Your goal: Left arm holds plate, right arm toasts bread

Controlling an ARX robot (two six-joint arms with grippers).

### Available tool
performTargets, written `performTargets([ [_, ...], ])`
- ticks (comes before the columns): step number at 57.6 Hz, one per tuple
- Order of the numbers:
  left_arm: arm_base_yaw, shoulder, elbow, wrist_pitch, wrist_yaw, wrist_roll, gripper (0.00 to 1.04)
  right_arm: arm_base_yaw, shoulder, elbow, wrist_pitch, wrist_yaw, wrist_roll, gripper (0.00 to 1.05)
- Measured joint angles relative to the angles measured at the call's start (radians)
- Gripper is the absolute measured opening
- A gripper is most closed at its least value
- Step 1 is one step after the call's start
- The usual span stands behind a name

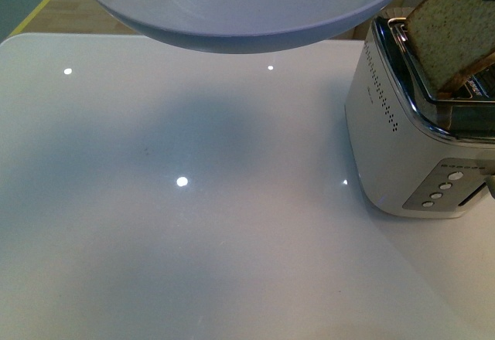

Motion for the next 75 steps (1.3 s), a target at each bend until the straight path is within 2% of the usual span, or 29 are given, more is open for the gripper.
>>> performTargets([
  [21, 0.002, 0.0, -0.005, 0.0, 0.004, 0.0, 0.03, 0.003, 0.12, 0.0, -0.002, 0.0, 0.005, 0.04],
  [25, 0.003, 0.0, -0.008, 0.0, 0.004, 0.0, 0.03, 0.002, 0.13, 0.0, 0.014, -0.005, 0.011, 0.19],
  [44, 0.006, -0.001, -0.012, 0.006, 0.004, 0.0, 0.03, -0.007, 0.094, -0.069, 0.038, -0.027, 0.043, 0.66],
  [51, 0.006, -0.001, -0.014, 0.007, 0.004, 0.0, 0.03, -0.02, 0.004, -0.11, 0.014, -0.044, 0.087, 0.83],
  [54, 0.007, -0.001, -0.015, 0.007, 0.004, 0.001, 0.03, -0.029, -0.09, -0.15, -0.008, -0.054, 0.114, 0.95],
  [56, 0.007, -0.001, -0.015, 0.007, 0.004, 0.001, 0.03, -0.033, -0.137, -0.167, -0.026, -0.061, 0.13, 0.97],
  [59, 0.008, -0.002, -0.016, 0.007, 0.004, 0.001, 0.03, -0.035, -0.201, -0.188, -0.049, -0.063, 0.139, 0.96],
  [60, 0.013, -0.01, -0.016, 0.006, -0.008, 0.024, 0.03, -0.107, -0.396, -0.436, 0.304, -0.112, 0.067, 0.36],
  [71, 0.012, -0.013, -0.018, 0.006, -0.016, 0.028, 0.03, -0.14, -0.52, -0.494, 0.237, -0.153, 0.063, 0.04],
  [75, 0.012, -0.014, -0.02, 0.006, -0.016, 0.031, 0.03, -0.183, -0.528, -0.523, 0.277, -0.212, 0.058, 0.02],
])
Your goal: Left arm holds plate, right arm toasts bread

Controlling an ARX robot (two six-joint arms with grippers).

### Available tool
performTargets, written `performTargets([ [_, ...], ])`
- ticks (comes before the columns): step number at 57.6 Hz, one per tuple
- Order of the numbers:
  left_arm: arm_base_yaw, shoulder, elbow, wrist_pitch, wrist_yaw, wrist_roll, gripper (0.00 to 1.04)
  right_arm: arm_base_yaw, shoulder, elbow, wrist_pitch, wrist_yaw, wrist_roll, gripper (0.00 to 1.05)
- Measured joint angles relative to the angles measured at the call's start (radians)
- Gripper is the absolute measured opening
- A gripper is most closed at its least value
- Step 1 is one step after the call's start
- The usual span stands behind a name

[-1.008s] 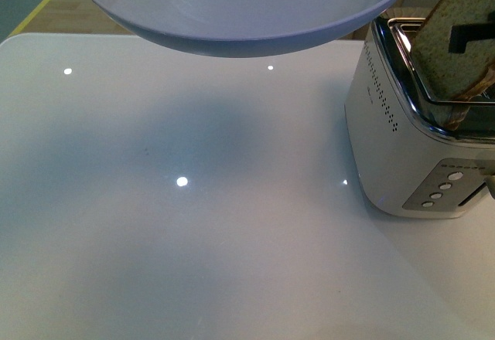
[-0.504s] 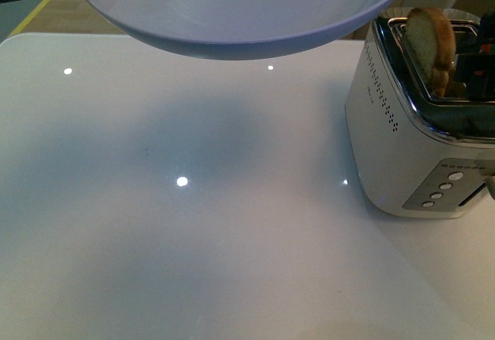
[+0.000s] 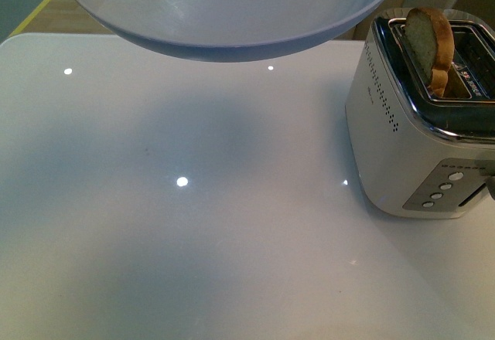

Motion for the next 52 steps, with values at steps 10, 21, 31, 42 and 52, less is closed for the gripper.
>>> performTargets([
  [10, 0.001, -0.002, -0.006, -0.002, 0.0, 0.002, 0.03, -0.029, -0.09, -0.046, -0.071, -0.005, 0.0, 0.02],
  [21, 0.002, -0.003, -0.006, -0.008, 0.0, 0.008, 0.03, -0.029, -0.223, -0.053, -0.184, -0.005, 0.0, 0.02],
  [31, 0.004, -0.003, -0.006, -0.008, 0.001, 0.009, 0.03, -0.029, -0.35, -0.053, -0.298, -0.005, 0.0, 0.02],
  [42, 0.004, -0.003, -0.006, -0.012, 0.0, 0.012, 0.03, -0.029, -0.475, -0.054, -0.41, -0.005, 0.0, 0.02],
  [52, 0.004, -0.003, -0.006, -0.012, 0.001, 0.013, 0.03, -0.029, -0.574, -0.054, -0.509, -0.005, 0.0, 0.02],
])
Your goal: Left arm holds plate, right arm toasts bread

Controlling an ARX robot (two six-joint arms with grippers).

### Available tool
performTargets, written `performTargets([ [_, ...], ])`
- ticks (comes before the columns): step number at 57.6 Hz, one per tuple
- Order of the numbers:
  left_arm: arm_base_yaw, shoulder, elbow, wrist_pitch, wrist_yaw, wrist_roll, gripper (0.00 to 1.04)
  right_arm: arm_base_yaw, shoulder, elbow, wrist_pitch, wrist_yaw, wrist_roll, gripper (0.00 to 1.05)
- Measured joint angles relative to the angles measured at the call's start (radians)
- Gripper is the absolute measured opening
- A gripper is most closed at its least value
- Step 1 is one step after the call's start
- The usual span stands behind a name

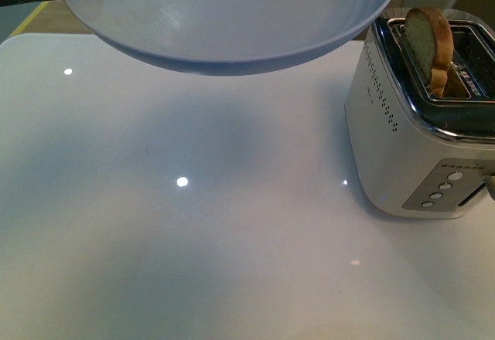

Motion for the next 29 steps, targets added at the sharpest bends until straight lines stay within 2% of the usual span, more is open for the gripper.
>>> performTargets([
  [29, 0.0, 0.0, 0.0, -0.001, 0.003, 0.006, 0.03, 0.0, -0.159, 0.0, -0.158, 0.0, 0.0, 0.02],
])
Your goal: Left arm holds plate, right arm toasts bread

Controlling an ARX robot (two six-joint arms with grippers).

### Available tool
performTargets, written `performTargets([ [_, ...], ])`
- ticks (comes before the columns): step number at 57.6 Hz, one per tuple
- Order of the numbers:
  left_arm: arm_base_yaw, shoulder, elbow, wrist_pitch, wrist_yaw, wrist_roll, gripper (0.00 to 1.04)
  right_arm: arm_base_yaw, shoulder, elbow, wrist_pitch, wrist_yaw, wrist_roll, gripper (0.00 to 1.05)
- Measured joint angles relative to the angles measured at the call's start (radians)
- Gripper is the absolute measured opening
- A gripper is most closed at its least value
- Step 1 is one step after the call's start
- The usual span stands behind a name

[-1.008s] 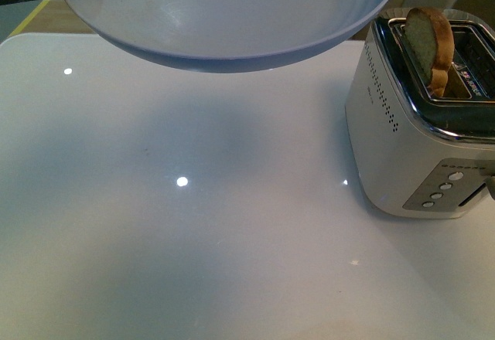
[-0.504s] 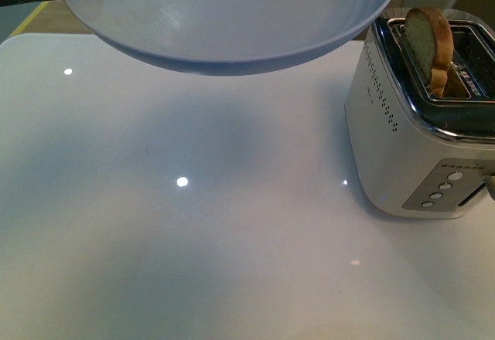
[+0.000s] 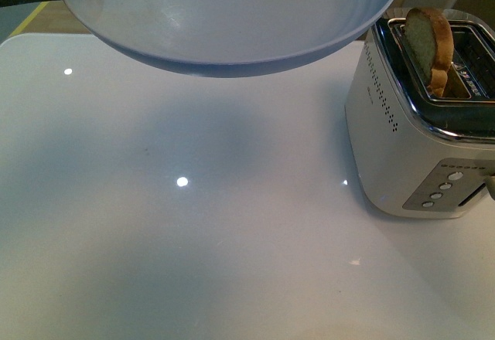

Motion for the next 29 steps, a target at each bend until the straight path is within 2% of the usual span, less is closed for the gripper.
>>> performTargets([
  [7, 0.0, 0.0, 0.0, 0.0, 0.0, 0.0, 0.03, 0.0, -0.025, 0.0, -0.026, 0.0, 0.0, 0.02],
  [14, 0.0, 0.0, 0.0, 0.0, 0.001, 0.0, 0.03, 0.0, -0.158, 0.0, -0.187, -0.001, 0.0, 0.02],
  [24, 0.001, 0.0, 0.0, 0.0, 0.003, 0.001, 0.03, 0.0, -0.195, 0.0, -0.202, -0.001, -0.001, 0.02],
  [29, 0.001, 0.0, 0.0, 0.0, 0.003, 0.001, 0.03, 0.0, -0.195, 0.0, -0.202, -0.001, -0.001, 0.22],
])
